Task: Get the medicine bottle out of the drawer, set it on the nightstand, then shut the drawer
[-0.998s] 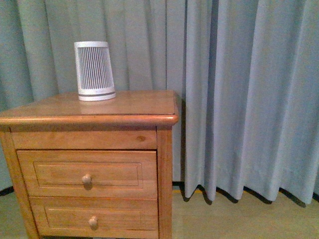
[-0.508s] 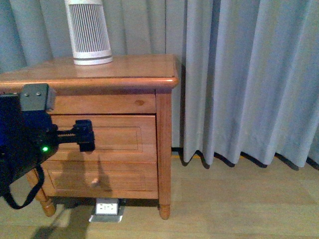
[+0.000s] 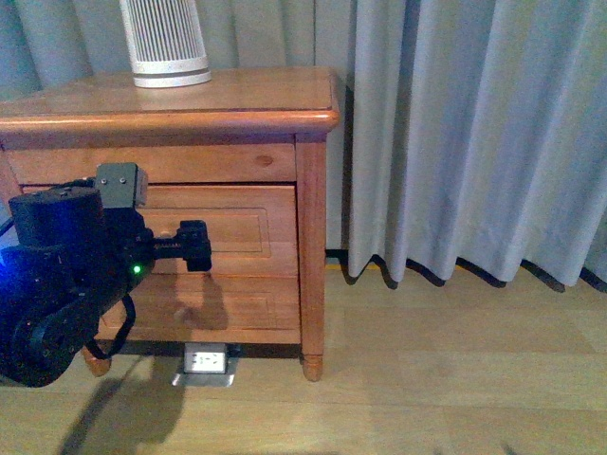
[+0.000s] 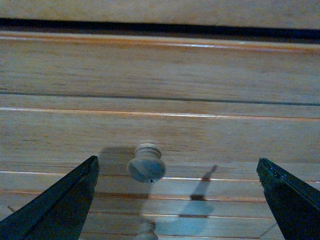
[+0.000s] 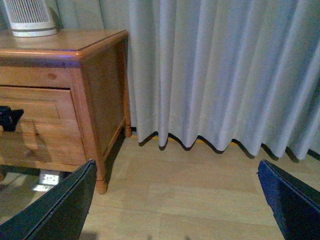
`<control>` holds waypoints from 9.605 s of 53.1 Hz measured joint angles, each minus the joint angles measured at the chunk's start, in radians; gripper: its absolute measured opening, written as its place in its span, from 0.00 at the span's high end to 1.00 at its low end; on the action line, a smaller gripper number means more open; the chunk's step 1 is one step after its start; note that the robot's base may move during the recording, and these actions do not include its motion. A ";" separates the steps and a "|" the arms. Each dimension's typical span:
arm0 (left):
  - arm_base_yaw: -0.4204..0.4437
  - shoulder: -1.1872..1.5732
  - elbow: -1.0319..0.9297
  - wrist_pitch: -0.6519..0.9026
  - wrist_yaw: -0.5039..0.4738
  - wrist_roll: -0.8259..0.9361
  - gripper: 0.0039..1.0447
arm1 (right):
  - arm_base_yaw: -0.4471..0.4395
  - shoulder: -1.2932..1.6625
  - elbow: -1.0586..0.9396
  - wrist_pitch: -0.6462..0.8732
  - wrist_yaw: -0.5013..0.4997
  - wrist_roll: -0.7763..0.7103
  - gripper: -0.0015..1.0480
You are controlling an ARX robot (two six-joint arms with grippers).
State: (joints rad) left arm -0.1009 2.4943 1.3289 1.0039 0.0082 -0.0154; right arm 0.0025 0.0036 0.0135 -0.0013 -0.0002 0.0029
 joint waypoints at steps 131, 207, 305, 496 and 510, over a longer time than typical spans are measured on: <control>0.028 0.041 0.063 -0.050 0.016 0.069 0.55 | 0.000 0.000 0.000 0.000 0.000 0.000 0.07; 0.025 0.094 0.148 -0.101 -0.004 0.011 0.40 | 0.000 0.000 0.000 0.000 0.000 0.000 0.07; -0.026 -1.099 -0.903 -0.230 -0.113 0.110 0.06 | 0.000 0.000 0.000 0.000 0.000 0.000 0.07; 0.096 -2.493 -1.319 -1.006 -0.011 0.018 0.06 | 0.156 2.304 1.445 0.072 0.230 0.034 0.07; 0.096 -2.493 -1.319 -1.006 -0.011 0.018 0.06 | 0.157 2.327 1.447 0.093 0.219 0.031 0.23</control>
State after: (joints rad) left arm -0.0051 0.0017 0.0101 -0.0021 -0.0029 0.0025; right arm 0.1596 2.3306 1.4605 0.0914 0.2184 0.0341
